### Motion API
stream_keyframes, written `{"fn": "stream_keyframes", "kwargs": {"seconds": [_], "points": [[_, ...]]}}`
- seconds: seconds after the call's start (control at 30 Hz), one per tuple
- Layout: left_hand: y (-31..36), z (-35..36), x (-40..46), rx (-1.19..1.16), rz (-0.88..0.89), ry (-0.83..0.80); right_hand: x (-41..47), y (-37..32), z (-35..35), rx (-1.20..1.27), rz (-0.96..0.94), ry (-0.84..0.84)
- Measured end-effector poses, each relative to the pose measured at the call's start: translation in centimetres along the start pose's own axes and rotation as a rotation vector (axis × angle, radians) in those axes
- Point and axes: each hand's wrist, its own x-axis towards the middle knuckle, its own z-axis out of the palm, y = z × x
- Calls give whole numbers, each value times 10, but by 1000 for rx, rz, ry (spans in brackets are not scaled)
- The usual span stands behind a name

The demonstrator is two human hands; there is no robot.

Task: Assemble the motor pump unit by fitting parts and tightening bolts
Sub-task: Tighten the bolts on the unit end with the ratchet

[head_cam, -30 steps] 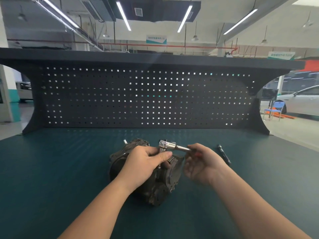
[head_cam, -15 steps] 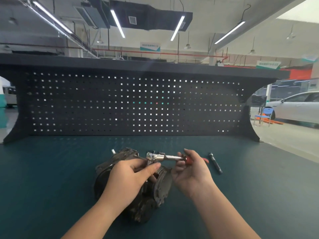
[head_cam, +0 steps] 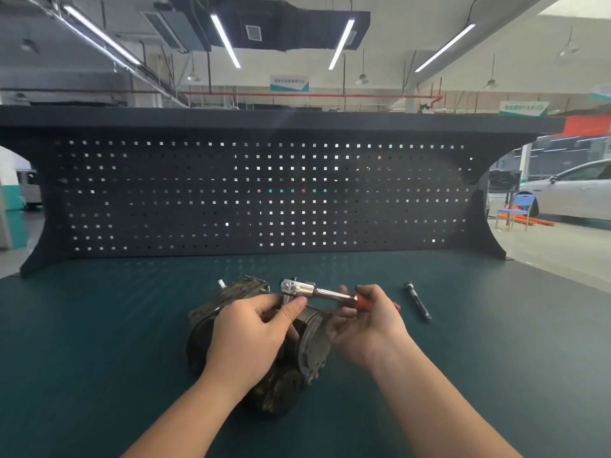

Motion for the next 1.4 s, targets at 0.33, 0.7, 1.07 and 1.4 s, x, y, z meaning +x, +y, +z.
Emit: {"fn": "stream_keyframes", "kwargs": {"seconds": [0.33,0.7,1.07,1.4], "points": [[-2,2,0,96,30,29,-10,10,1,131,-185,85],[-9,4,-2,92,90,66,-83,56,-10,-16,-785,-99],[-6,-1,-4,18,74,-16,-98,83,-7,-686,-1370,-214],[-5,2,-2,0,-42,-29,-79,40,-4,-67,-614,-98]]}}
